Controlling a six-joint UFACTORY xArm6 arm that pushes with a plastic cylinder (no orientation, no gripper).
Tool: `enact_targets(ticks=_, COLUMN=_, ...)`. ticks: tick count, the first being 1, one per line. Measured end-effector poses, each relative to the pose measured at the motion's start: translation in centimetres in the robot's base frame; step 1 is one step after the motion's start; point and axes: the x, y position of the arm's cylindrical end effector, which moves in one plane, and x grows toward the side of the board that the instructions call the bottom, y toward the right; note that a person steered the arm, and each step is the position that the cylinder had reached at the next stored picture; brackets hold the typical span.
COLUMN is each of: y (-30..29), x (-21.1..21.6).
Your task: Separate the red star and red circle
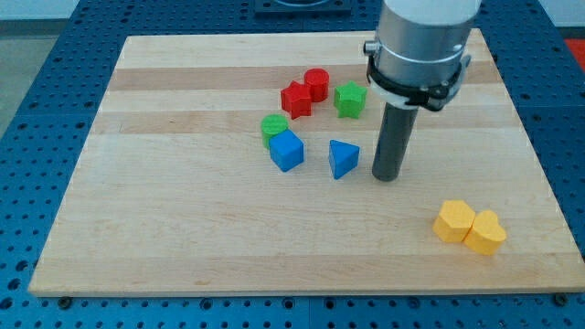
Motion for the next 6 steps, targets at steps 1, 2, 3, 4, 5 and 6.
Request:
enact_targets(ticks=1, y=-0.3, x=-3.1)
enact_targets(ticks=2, y=-2.7, x=-5.7)
enact_targets(ticks=3, y=-5.0, x=-8.4)
enact_targets(ticks=4, y=-7.4, x=-10.9)
enact_targets(ticks=5, y=-9.5, x=-12.8)
enact_targets(ticks=6, y=-13.7, x=-13.2)
